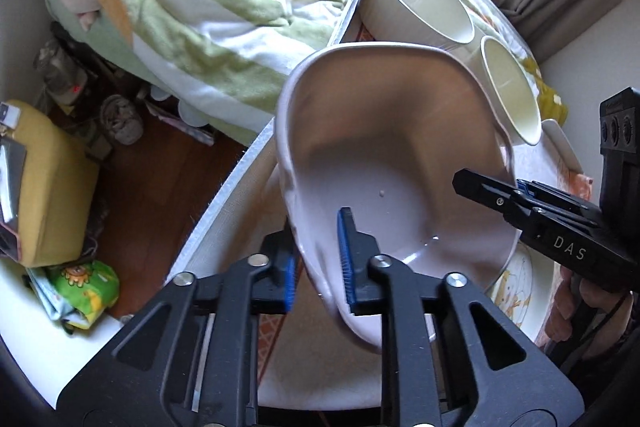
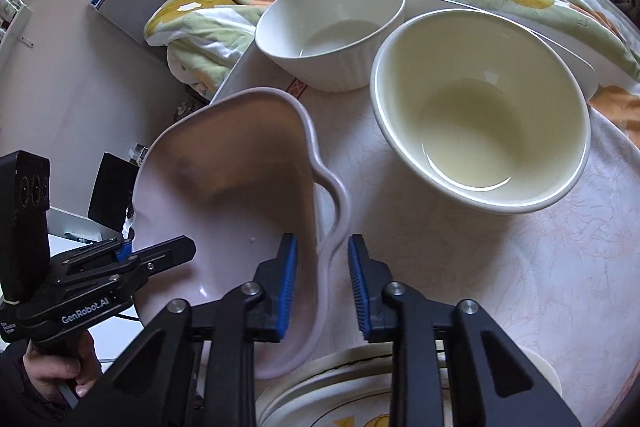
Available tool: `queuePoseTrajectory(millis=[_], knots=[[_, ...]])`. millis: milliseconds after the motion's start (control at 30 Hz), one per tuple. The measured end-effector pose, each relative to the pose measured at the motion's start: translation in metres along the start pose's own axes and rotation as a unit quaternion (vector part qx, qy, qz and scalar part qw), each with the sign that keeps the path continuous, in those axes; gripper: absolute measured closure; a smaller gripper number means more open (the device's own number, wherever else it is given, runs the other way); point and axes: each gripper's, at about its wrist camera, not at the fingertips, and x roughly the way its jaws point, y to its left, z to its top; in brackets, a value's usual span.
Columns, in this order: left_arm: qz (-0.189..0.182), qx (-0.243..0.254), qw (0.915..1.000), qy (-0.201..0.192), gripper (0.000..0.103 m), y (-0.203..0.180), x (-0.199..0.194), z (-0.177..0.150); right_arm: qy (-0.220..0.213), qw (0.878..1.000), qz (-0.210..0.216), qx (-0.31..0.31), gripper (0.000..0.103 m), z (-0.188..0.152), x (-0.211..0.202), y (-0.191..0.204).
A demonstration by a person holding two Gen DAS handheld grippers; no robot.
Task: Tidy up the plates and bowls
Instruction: 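Lift the pink-beige dish with both grippers and lower it onto the floral runner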
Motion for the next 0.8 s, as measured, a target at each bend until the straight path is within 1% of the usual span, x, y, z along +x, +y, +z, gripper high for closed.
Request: queuePoseTrajectory(millis=[33,67,133,233,300,400,500,600,667,800], knots=[[0.0,0.003,1.0,0.0,0.092,-0.001,0.0,0.0,0.0,1.0,0.002,0.001,0.088,0.0,0.001,0.001],[0.002,0.006,1.0,-0.001,0.092,-0.002,0.0,0.0,0.0,1.0,0.003,0.0,0.089,-0.001,0.001,0.001],[0.01,0.015,0.9998,-0.003,0.092,-0.003,-0.001,0.0,-0.003,1.0,0.0,-0.002,0.089,-0.003,0.001,0.003],[0.013,0.019,0.9997,-0.009,0.092,-0.005,-0.007,0.0,-0.013,1.0,0.0,-0.004,0.089,-0.006,-0.004,0.006],[0.016,0.023,0.9995,-0.015,0.092,-0.01,-0.017,0.0,-0.019,1.0,0.001,-0.002,0.089,-0.008,-0.009,0.008],[0.019,0.042,0.9985,-0.029,0.092,-0.027,-0.038,-0.001,-0.042,0.999,0.004,-0.002,0.089,-0.015,-0.029,0.01],[0.021,0.069,0.9964,-0.045,0.092,-0.053,-0.056,-0.004,-0.071,0.997,0.007,0.006,0.089,-0.025,-0.058,0.006],[0.018,0.097,0.9931,-0.063,0.092,-0.091,-0.073,-0.013,-0.096,0.995,0.004,0.014,0.089,-0.038,-0.087,-0.004],[0.013,0.108,0.9917,-0.069,0.092,-0.114,-0.079,-0.02,-0.113,0.993,-0.004,0.018,0.089,-0.05,-0.109,-0.014],[-0.005,0.142,0.9873,-0.072,0.092,-0.174,-0.082,-0.042,-0.137,0.989,-0.022,0.044,0.089,-0.086,-0.157,-0.047]])
